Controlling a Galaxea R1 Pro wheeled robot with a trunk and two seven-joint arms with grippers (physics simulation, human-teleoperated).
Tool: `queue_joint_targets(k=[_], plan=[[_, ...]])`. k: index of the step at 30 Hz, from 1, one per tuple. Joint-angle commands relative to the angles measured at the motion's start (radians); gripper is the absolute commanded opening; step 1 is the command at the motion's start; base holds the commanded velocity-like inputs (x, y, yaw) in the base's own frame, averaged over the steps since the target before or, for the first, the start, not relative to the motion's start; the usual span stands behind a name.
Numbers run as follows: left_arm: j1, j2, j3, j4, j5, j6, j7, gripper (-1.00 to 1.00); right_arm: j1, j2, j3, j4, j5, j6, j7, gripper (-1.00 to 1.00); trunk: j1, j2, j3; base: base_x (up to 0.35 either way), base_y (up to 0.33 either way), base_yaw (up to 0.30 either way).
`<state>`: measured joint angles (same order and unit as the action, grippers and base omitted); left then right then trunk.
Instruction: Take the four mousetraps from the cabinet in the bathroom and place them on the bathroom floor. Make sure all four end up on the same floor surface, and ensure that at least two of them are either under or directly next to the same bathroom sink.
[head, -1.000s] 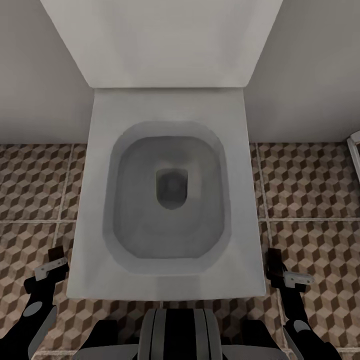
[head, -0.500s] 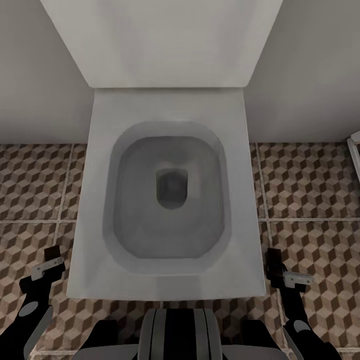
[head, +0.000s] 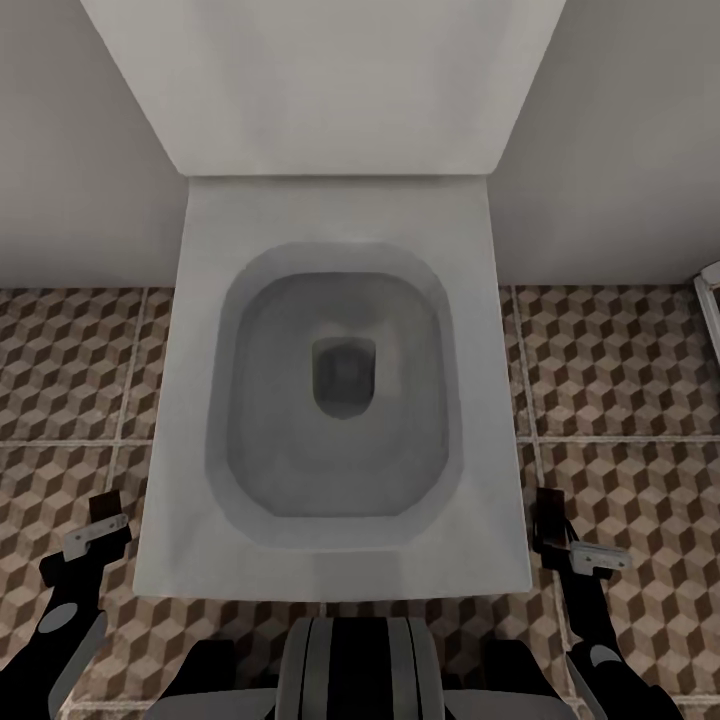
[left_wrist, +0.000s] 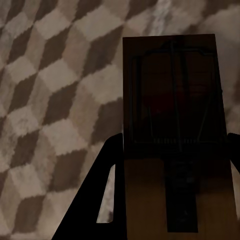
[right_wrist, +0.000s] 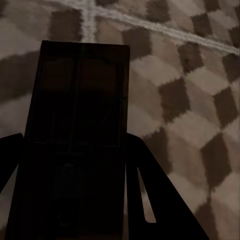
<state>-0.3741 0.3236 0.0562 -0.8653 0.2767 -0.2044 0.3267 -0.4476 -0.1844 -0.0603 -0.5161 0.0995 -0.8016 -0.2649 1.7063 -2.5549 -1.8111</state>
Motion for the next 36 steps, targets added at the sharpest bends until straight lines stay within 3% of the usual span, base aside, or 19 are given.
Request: queue_joint_targets(k=[1,17,24,36], plan=[[0.000,0.000,-0.002,0.000,0.008,-0.004,0.005,-1.00,0.000,0.000,-0.003,0.001,0.007,-0.004,-0.001,-1.00,0.000,0.000,0.000,0.000,0.000,0.000],[0.000,0.002,-0.001,-0.003,0.009,-0.011,0.009,-1.00,0.000,0.000,-0.003,0.004,0.005,-0.010,0.003,-1.00,0.000,0.000,0.000,0.000,0.000,0.000],[0.000,0.001,-0.002,-0.002,0.009,-0.076,0.066,-1.00,0.000,0.000,-0.003,0.004,0.005,-0.010,0.003,-1.00,0.000,0.000,0.000,0.000,0.000,0.000],[0.000,-0.002,-0.010,0.001,0.007,-0.084,0.083,-1.00,0.000,0.000,-0.003,0.004,0.005,-0.008,0.004,-1.00,0.000,0.000,0.000,0.000,0.000,0.000]])
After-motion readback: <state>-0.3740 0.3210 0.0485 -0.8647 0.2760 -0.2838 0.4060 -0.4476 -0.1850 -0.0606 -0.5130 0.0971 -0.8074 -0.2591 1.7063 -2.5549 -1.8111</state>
